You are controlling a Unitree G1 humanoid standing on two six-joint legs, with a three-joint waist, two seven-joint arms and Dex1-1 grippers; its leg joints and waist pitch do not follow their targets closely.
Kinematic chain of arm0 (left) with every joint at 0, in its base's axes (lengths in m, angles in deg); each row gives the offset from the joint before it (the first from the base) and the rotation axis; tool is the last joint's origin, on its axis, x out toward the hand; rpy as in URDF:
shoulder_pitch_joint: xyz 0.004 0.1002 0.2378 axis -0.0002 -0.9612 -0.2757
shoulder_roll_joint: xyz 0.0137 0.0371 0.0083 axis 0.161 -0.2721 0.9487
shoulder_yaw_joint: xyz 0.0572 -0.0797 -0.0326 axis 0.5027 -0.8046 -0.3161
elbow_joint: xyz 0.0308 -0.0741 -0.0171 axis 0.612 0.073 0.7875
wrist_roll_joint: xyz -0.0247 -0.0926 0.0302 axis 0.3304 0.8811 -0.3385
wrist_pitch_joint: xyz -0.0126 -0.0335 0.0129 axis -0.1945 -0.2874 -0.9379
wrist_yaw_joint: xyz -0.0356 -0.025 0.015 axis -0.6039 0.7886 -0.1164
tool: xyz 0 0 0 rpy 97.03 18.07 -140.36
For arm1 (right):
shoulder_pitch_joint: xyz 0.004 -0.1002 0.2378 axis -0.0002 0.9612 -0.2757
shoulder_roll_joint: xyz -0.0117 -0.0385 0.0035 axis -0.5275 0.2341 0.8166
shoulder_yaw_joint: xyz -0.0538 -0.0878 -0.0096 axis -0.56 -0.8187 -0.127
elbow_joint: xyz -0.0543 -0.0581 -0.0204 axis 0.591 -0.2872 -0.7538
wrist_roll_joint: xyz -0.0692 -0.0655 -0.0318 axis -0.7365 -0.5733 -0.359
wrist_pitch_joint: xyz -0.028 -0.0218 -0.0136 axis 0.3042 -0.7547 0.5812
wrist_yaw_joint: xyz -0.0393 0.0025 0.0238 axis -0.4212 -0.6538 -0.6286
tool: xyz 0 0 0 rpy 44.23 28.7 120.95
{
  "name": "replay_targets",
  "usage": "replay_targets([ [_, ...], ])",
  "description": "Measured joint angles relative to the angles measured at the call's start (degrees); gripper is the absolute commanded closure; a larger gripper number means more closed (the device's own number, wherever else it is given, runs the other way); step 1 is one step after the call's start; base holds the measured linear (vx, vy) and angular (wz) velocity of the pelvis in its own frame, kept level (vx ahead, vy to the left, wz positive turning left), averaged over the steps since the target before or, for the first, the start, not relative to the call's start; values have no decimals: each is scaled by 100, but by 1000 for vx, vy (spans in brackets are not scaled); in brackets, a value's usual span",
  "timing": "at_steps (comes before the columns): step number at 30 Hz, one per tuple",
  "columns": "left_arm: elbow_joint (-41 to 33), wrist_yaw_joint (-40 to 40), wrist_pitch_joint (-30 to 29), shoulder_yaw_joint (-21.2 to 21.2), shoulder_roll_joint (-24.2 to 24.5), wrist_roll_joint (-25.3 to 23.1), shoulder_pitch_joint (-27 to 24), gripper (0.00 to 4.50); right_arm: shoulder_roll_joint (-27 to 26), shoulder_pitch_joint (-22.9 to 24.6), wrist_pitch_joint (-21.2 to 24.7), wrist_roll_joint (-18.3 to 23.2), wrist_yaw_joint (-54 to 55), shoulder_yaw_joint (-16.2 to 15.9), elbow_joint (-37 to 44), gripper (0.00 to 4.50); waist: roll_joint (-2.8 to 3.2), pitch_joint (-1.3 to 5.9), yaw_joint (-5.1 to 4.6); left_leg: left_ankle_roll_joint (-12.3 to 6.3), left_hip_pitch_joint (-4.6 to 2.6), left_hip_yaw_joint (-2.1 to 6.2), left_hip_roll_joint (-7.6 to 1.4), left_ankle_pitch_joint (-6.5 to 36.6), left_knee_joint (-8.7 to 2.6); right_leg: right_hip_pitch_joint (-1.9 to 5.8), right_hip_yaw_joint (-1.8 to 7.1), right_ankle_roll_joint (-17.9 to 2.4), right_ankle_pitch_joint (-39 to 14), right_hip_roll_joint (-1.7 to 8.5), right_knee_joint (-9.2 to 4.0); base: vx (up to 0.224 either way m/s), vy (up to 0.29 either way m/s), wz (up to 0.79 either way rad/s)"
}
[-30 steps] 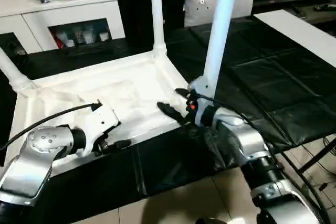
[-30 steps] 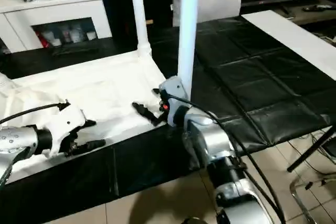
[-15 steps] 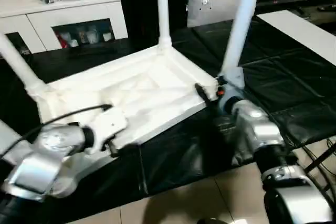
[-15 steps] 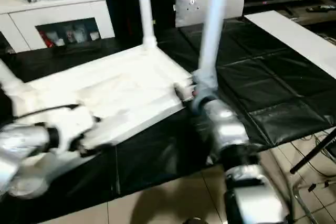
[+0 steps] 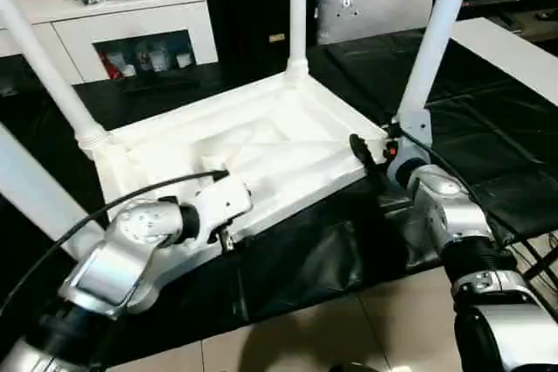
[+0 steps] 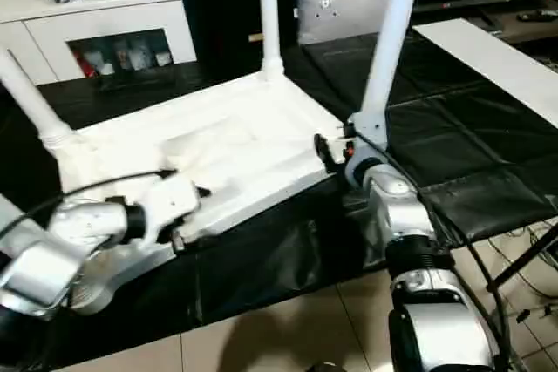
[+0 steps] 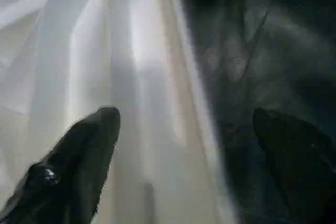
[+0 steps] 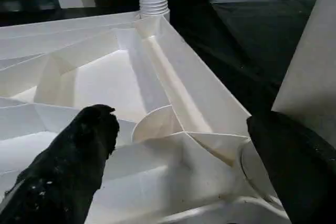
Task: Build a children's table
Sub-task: Rotate table base
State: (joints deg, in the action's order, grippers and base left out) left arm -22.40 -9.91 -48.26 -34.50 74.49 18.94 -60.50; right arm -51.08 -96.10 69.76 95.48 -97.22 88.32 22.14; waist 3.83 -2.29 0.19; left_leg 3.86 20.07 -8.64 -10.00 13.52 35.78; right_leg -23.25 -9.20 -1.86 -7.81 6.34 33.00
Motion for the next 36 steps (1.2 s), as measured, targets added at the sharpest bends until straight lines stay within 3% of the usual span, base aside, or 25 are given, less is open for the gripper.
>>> replay_targets([
  [9, 1022, 954, 907, 365, -42, -801, 438, 7, -5, -2, -121, -2, 105, 47, -35, 0, -1, 0, -17, -3, 4, 2, 1, -2, 2, -1, -2, 0, 0, 1, -1, 0, 0, 0],
  [14, 1692, 1645, 1278, 360, -127, -1163, 706, 7, 43, -2, -177, -10, 290, 200, -35, 0, -2, -1, -80, -3, 17, 3, 2, -2, 2, -8, -3, 1, 0, 1, -5, 0, 0, 0],
  [20, 2205, 2520, 1656, 182, -476, -1254, 876, 7, 203, -10, -215, -30, 578, 317, -208, 0, -2, -1, -130, -24, 68, 5, 2, -14, 7, -52, -4, 1, -1, 1, -3, 0, 0, 0],
  [23, 2362, 2765, 1920, -94, -688, -1006, 867, 7, 300, -9, -220, -32, 636, 423, -265, 0, -1, -1, -130, -36, 105, 7, 1, -21, 21, -88, -7, -3, 3, 1, 5, 0, 0, 0],
  [28, 1975, 2978, 2317, -929, -1192, 25, 429, 7, 298, 6, -225, -10, 508, 447, -158, 0, 1, 1, -155, -40, 104, 5, -5, -19, 24, -91, -7, -4, 2, -3, 4, 0, 0, 0],
  [32, 1430, 3126, 2530, -1332, -1245, 512, -367, 7, 201, 281, -230, 115, 110, 376, 269, 0, -1, 0, -135, -38, 103, 5, -17, -19, 22, -88, -16, 0, -3, -11, 1, 0, 0, 0],
  [36, 959, 3284, 2797, -1750, -1357, 880, -1056, 7, 11, 605, -254, 161, -368, 100, 689, 0, -6, -2, -134, -32, 106, 6, -15, -15, 24, -87, -15, -1, -2, -9, 0, 0, 0, 0],
])
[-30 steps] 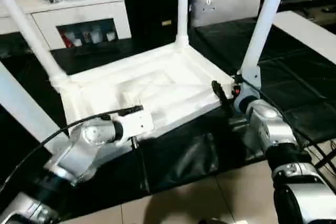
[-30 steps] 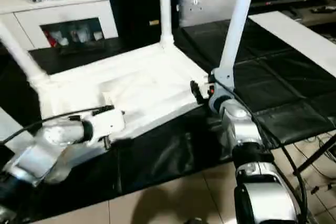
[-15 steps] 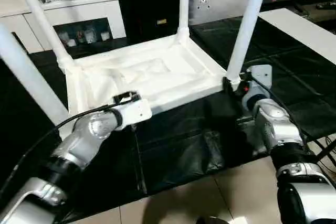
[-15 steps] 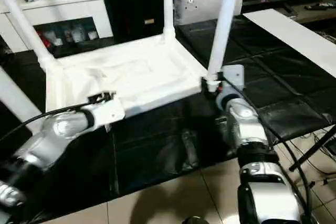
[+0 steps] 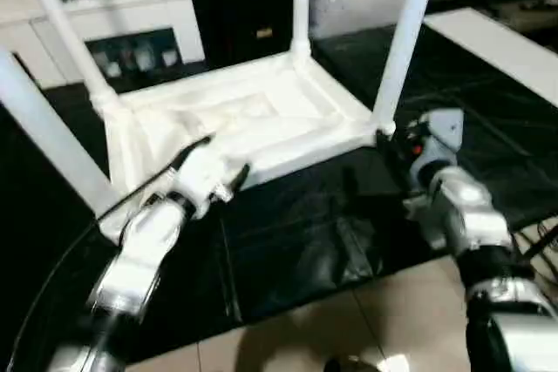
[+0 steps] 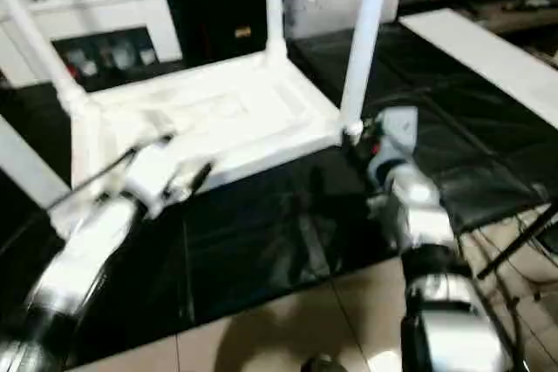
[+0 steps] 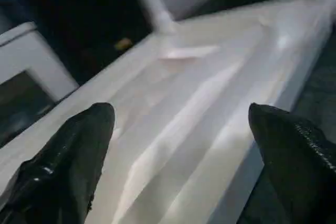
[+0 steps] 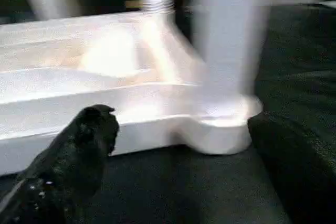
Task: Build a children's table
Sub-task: Rotate table base
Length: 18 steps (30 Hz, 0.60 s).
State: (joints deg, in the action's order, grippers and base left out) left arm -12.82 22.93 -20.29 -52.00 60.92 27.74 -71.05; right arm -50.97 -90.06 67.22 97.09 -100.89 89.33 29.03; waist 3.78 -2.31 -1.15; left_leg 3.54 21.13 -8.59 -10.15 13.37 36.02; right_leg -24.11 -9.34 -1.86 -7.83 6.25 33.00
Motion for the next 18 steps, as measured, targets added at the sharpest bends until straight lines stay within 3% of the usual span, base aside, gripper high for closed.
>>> replay_targets([
  [5, -518, 98, 311, -520, -90, 409, -743, 7, -94, 124, -2, 75, -397, -165, 382, 0, -28, -6, 2, 24, -7, 2, 0, 14, -1, 9, -1, 1, -1, 0, -3, 0, 0, 0],
  [9, -771, 96, 268, -611, -124, 619, -1074, 7, -120, 334, 77, 156, -721, -367, 756, 0, -94, -22, 29, 26, -7, 7, 0, 15, -2, 12, -3, 3, -2, 0, -5, 0, 0, 0],
  [12, -852, 68, 167, -619, -193, 789, -1079, 7, -204, 565, 388, 221, -849, -490, 1172, 0, -133, -33, 53, 27, -8, 7, 1, 16, -2, 14, 1, 3, -2, 0, -6, 0, 0, 0],
  [18, -876, -103, -272, -612, -430, 1134, -756, 7, -324, 780, 718, 205, -645, -585, 1765, 0, -136, -32, 126, 28, -13, 6, 2, 15, -8, 14, 8, 3, -2, -2, -5, 0, 0, 0],
])
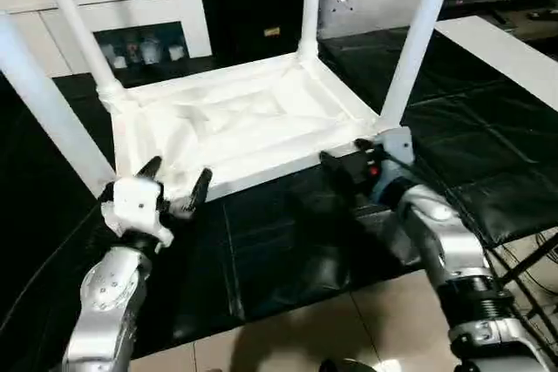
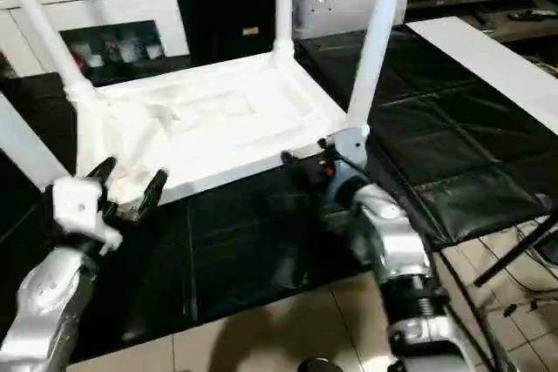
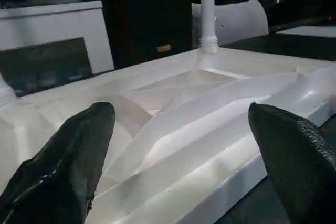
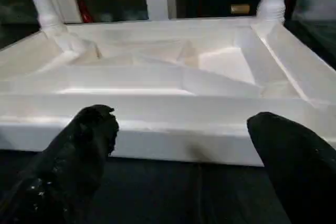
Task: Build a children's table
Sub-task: Rotate table base
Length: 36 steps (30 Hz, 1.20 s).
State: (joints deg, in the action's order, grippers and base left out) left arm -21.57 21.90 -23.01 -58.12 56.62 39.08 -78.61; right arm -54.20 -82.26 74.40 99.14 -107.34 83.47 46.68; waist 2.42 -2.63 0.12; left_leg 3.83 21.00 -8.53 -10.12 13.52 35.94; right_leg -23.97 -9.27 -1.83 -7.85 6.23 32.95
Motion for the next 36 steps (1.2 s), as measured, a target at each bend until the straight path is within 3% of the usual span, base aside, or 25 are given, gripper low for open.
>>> replay_targets([
  [2, 0, 3, -91, 29, -48, -1, 67, 7, -31, 115, 1, -28, 77, -74, 162, 0, 2, 1, 14, 0, -2, 0, 0, 0, -3, 0, 0, 0, 0, 0, -1, 0, 0, 0],
  [5, 26, 9, -223, 165, -96, -46, 243, 7, -14, 426, -15, -259, 160, -208, 453, 0, 56, -7, -16, 9, 120, 276, 34, -22, 31, 78, -223, -5, -17, 25, -31, 0, -29, 27],
  [6, 41, 10, -295, 182, -110, -53, 283, 7, -53, 500, -22, -319, 160, -317, 510, 0, 74, -14, -88, 37, 153, 418, 32, -38, 40, 121, -300, -31, -31, 0, -22, 5, -58, 47],
  [7, 55, 29, -396, 185, -123, -64, 300, 7, -99, 564, -62, -324, 160, -361, 579, 0, 87, -22, -135, 60, 161, 531, 41, -56, 39, 145, -310, -80, -68, -54, 33, 40, -90, 49],
  [8, 76, 66, -480, 197, -130, -76, 299, 7, -139, 616, -96, -322, 160, -401, 641, 0, 75, -23, -162, 93, 140, 657, 66, -76, 38, 146, -236, -156, -164, -138, 125, 52, -136, 54],
  [9, 95, 85, -542, 209, -136, -83, 293, 7, -161, 659, -143, -277, 135, -388, 700, 0, 48, -26, -150, 109, 129, 686, 72, -85, 42, 146, -216, -183, -243, -145, 195, 52, -136, 54],
  [11, 101, 85, -577, 252, -156, -110, 258, 7, -164, 704, -174, -142, 70, -313, 841, 0, 29, -27, -31, 67, 121, 581, 60, -61, 27, 120, -249, -148, -326, -134, 265, -25, -123, 19],
  [12, 76, 71, -562, 271, -199, -127, 228, 7, -144, 809, -157, 1, -11, -226, 990, 0, -9, -37, 126, -53, 107, 425, 15, -2, 62, 98, -234, -156, -346, -118, 291, -33, -119, 6],
  [13, 29, 62, -546, 298, -245, -126, 199, 7, -113, 873, -151, 23, -61, -205, 1048, 0, -27, -40, 222, -132, 88, 307, 23, 34, 72, 74, -215, -159, -348, -109, 298, -13, -109, -3],
  [14, -44, 58, -520, 335, -262, -127, 151, 7, -42, 908, -140, 13, -100, -208, 1047, 0, -19, -39, 322, -156, 83, 273, 35, 14, 34, 58, -211, -166, -343, -110, 307, 0, 0, 0],
  [16, -156, 71, -482, 317, -262, -125, 39, 7, -35, 935, -139, 12, -108, -211, 1056, 0, 13, -27, 400, -109, 70, 237, -14, -118, 8, 66, -231, -174, -336, -124, 305, 0, 0, 0],
  [19, -380, 137, -443, 201, -262, -122, -153, 7, -142, 953, -149, 24, -204, -277, 1120, 0, 56, -30, 388, 74, 19, 187, -116, -134, -31, 141, -236, -174, -249, -178, 158, 0, 0, 0],
  [24, -585, 600, -415, -87, -293, -293, -368, 7, -20, 960, -184, 144, -402, -294, 1146, 0, 55, -32, 264, 71, -17, 134, -131, -121, -46, 250, -229, -143, -207, -183, 3, 0, 0, 0],
  [30, -691, 861, -2, -267, -592, -295, -663, 7, 8, 1048, -190, 241, -692, -289, 1204, 0, 36, -24, 123, 63, -12, 126, -123, -100, -46, 252, -214, -112, -184, -179, -15, 0, 0, 0],
  [36, -676, 946, 784, -607, -794, -56, -853, 7, 77, 1062, -193, 248, -787, -319, 1207, 0, 42, -21, 154, 66, 1, 123, -136, -100, -64, 224, -217, -112, -185, -196, -14, 0, 0, 0],
])
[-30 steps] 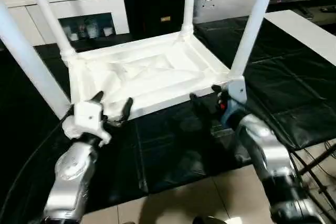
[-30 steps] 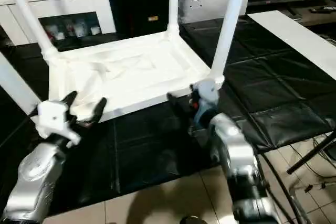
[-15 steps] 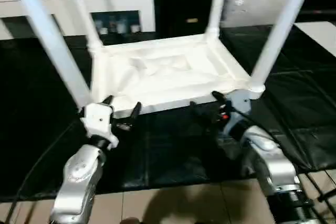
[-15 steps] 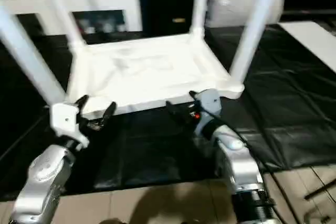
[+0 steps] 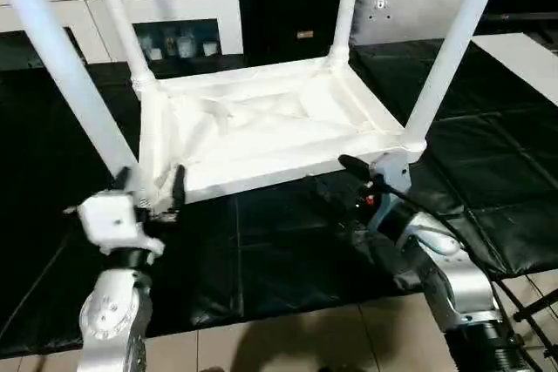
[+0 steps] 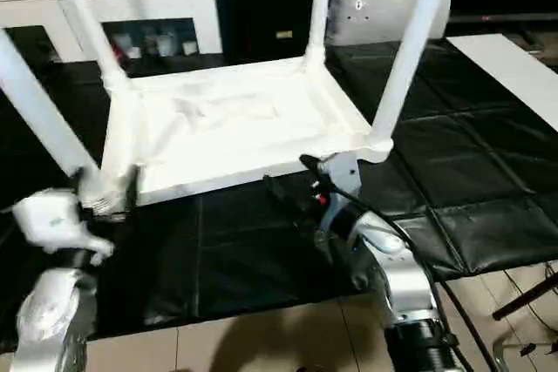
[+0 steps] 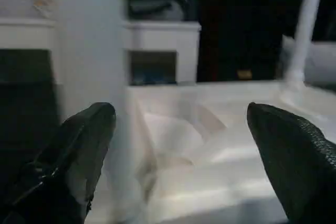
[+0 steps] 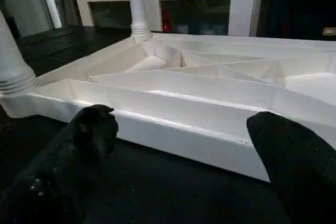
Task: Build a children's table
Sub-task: Rotate table base
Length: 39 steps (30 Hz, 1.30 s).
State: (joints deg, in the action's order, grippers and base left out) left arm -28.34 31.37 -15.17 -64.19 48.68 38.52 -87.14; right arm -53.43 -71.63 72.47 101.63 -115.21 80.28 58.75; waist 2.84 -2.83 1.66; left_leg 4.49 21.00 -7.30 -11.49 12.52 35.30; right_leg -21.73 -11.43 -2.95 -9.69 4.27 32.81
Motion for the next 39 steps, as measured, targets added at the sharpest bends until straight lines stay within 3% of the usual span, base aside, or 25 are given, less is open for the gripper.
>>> replay_targets([
  [3, 869, -211, 589, -267, 112, 160, 57, 7, 17, 1, 0, -5, -13, -2, 0, 0, 13, 9, 11, 0, -4, -8, 4, 0, 0, 2, 2, 0, 0, 3, -4, 0, 0, 0],
  [5, 1449, -245, 800, -389, 130, 162, 101, 7, 67, 0, 55, -33, 22, -2, 0, 0, -9, 6, 22, 0, -1, -8, 4, 0, 0, 3, 2, 6, 4, 6, -9, 0, 0, 0],
  [8, 1805, -251, 837, -461, 250, 160, 284, 7, 78, -21, 176, -141, 148, -11, -4, 0, -37, 11, 51, 0, -1, -7, 4, 0, 1, 4, 2, 8, 5, 8, -13, 0, 0, 0],
  [11, 2232, -366, 788, -511, 614, 146, 825, 7, 85, -147, 266, -249, 212, -75, -110, 0, -37, 11, 55, 1, -2, -8, 3, -1, 0, 4, 2, 6, 8, 9, -9, 0, 0, 0],
  [18, 2492, -825, 593, -518, 912, 291, 1715, 7, 44, -428, 384, -388, 694, -19, -494, 0, -25, 12, 45, 0, -3, -37, 3, 1, 0, -12, 35, 4, 8, 9, 4, 0, 0, 0],
  [22, 2781, -1573, 176, -386, 1155, 576, 2270, 7, 72, -547, 384, -523, 930, 114, -732, 0, -27, 11, 92, 0, -20, -85, 3, 0, 0, -32, 85, 2, 10, 9, 29, 0, 0, 0],
  [26, 2825, -2365, -327, -298, 1268, 921, 2547, 7, 149, -672, 508, -592, 1194, 205, -1078, 0, -34, 7, 164, -8, -85, -131, 14, 3, -1, -26, 142, 1, 22, 11, 30, 0, 0, 0],
  [29, 2794, -3037, -773, -122, 1331, 1204, 2642, 7, 230, -826, 626, -728, 1393, 218, -1382, 0, -36, 7, 209, -9, -96, -150, 20, 2, -1, -23, 165, 2, 24, 15, 31, 0, 0, 0],
  [34, 2236, -4378, -1677, 420, 1583, 1758, 2632, 7, 460, -1111, 743, -886, 1589, 350, -2049, 0, -38, 7, 285, -22, -97, -186, 21, 11, -3, -33, 204, 3, 26, 15, 39, 0, 0, 0],
  [39, 1653, -5099, -2332, 923, 1718, 2008, 2563, 7, 550, -1314, 713, -915, 1605, 430, -2579, 0, -51, 4, 254, -26, -106, -246, 21, 12, -38, -52, 250, 7, 23, 14, 43, 0, 0, 0],
])
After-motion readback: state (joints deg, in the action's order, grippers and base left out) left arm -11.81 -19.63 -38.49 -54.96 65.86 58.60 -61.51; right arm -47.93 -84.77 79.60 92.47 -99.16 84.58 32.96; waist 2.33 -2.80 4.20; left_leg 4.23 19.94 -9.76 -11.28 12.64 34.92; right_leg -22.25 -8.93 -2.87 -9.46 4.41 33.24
